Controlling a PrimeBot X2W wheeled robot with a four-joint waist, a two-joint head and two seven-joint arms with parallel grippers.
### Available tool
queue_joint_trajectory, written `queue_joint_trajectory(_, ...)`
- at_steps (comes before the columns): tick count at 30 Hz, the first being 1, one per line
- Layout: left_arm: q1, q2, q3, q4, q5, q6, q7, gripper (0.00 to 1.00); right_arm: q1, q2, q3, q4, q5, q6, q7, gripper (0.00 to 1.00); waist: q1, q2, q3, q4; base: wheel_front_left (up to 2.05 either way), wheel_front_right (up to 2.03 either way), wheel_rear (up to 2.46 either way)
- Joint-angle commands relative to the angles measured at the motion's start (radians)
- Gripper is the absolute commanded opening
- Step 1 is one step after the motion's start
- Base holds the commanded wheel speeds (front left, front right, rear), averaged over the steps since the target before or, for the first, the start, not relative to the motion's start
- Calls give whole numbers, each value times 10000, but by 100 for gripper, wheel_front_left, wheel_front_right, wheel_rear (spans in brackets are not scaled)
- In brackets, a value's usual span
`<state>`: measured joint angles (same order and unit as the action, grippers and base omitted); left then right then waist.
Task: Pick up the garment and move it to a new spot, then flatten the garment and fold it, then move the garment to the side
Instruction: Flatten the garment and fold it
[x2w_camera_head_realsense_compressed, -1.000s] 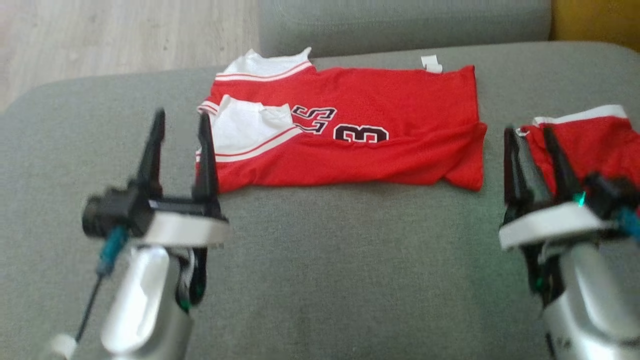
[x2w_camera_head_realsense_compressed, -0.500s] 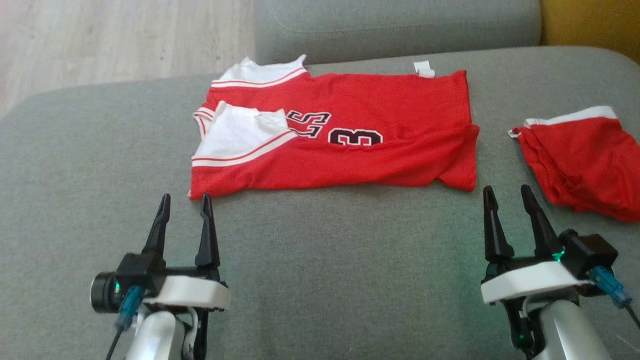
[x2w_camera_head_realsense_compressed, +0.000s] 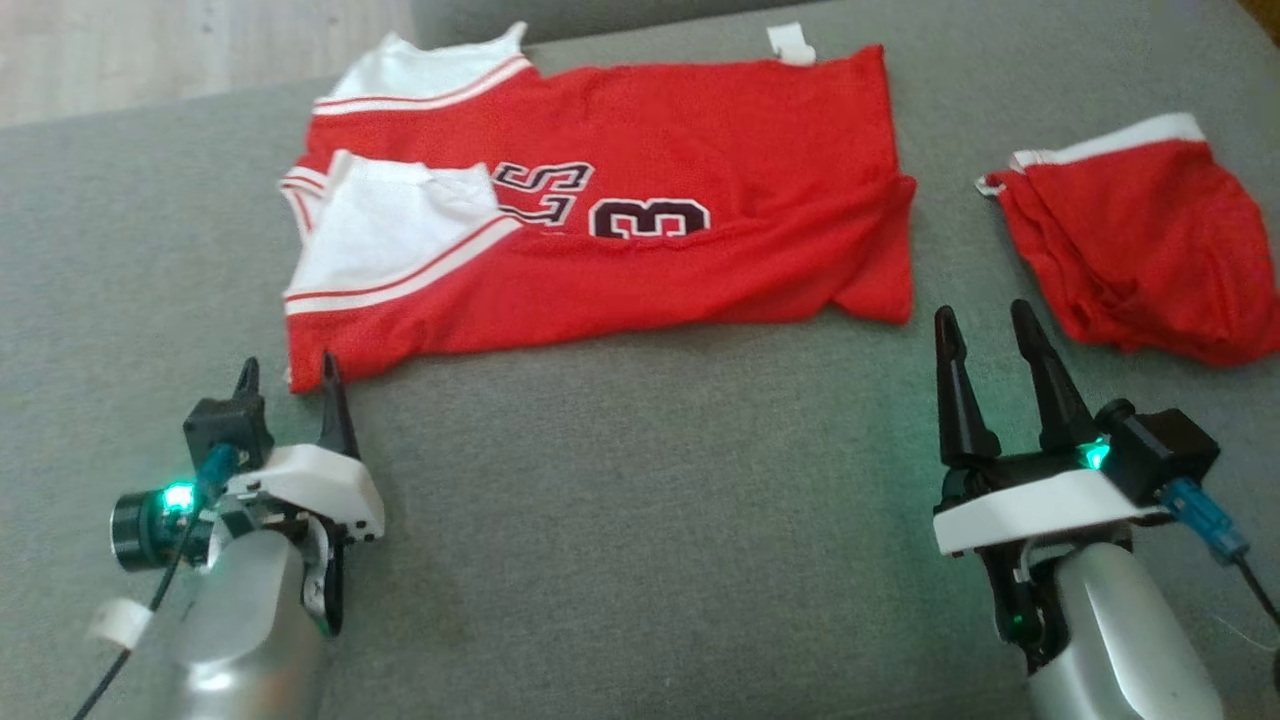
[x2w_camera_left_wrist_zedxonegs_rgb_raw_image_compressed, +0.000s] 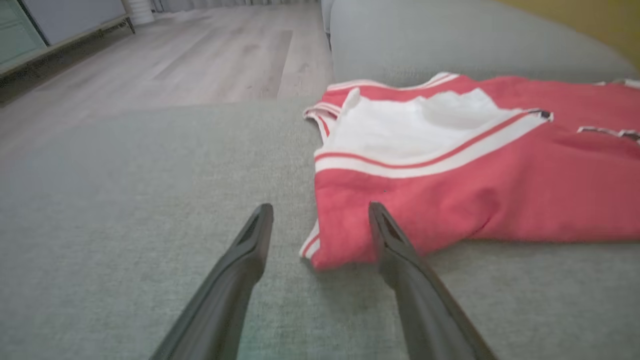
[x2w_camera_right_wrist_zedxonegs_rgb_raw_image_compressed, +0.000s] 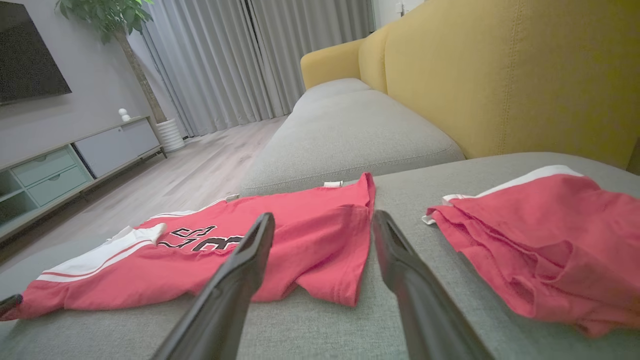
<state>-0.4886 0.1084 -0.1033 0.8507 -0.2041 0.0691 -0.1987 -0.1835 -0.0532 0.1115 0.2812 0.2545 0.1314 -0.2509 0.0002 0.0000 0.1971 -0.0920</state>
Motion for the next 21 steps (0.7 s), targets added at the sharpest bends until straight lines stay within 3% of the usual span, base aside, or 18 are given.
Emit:
queue_joint_trajectory(1, -408, 327, 272, 1, -13, -25, -12, 100, -384, 28, 285, -379, 66, -7, -103, 100, -2, 0, 215, -197, 0, 0, 0)
queue_joint_trajectory(11, -1348, 444, 160, 2201, -214, -314, 819, 98, -473, 29, 596, -515, 420, -7, -107, 100, -2, 0, 527, -404, 0, 0, 0)
queue_joint_trajectory(13, -1502, 430, 169, 2488, -308, -367, 868, 0, -508, 29, 596, -485, 451, -7, -107, 100, -2, 0, 508, -390, 0, 0, 0)
queue_joint_trajectory(21, -1713, 363, 400, 1940, -575, -368, -435, 0, -749, 29, 229, 224, -30, -7, 346, 100, -2, 0, 316, -102, 0, 0, 0)
